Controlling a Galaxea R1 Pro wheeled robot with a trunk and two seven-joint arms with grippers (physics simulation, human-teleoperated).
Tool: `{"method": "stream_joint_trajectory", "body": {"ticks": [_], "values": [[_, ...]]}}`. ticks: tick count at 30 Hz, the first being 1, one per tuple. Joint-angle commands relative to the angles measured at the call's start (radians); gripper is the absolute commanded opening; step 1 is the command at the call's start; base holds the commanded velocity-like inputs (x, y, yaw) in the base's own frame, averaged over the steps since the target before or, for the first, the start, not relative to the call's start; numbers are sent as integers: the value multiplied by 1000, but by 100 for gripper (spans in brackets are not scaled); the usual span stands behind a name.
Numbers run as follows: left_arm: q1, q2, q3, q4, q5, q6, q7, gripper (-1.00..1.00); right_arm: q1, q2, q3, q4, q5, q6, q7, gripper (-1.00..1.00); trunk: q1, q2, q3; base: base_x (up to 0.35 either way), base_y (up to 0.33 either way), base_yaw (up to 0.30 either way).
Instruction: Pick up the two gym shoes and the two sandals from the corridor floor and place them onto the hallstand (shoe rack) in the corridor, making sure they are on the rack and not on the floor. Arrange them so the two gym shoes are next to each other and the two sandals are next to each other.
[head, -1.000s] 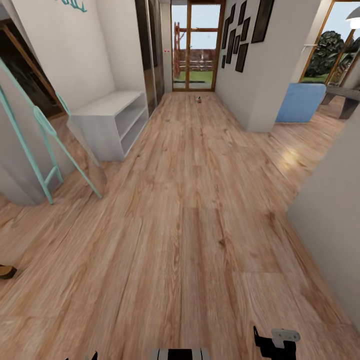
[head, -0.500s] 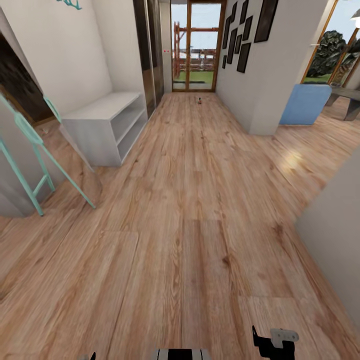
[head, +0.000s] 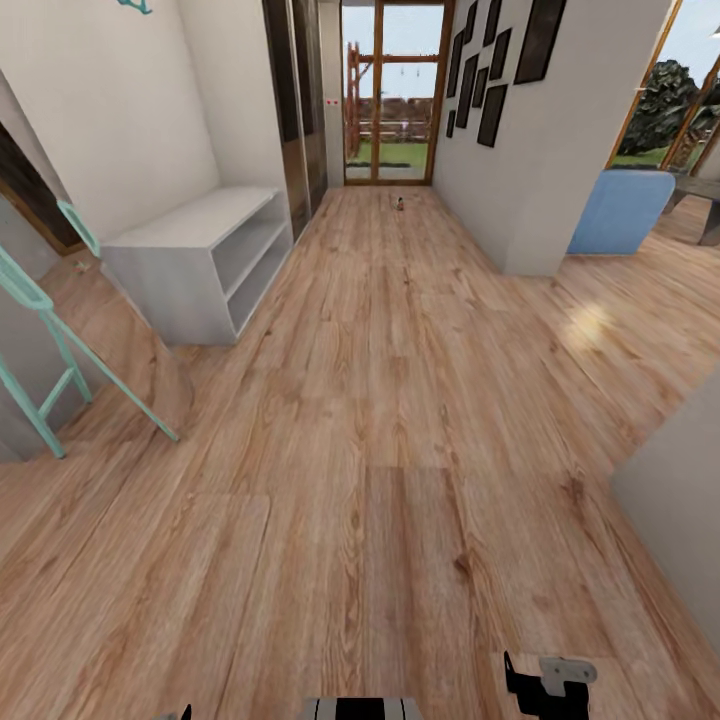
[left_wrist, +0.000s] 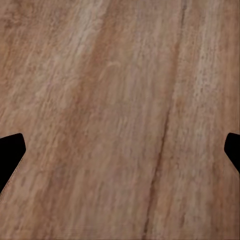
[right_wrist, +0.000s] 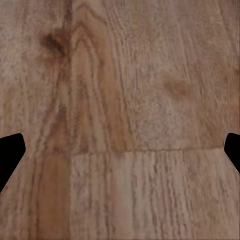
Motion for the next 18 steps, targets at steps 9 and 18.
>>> {"method": "stream_joint_trajectory", "body": {"ticks": [9,18], "values": [[-1,1,-8,1,11,-3,-3,100,0,0,9,0,-9,-3,-2,100,0,0,-1,339,0,0],[-1,1,-8,1,11,-3,-3,100,0,0,9,0,-9,-3,-2,100,0,0,-1,339,0,0]]}}
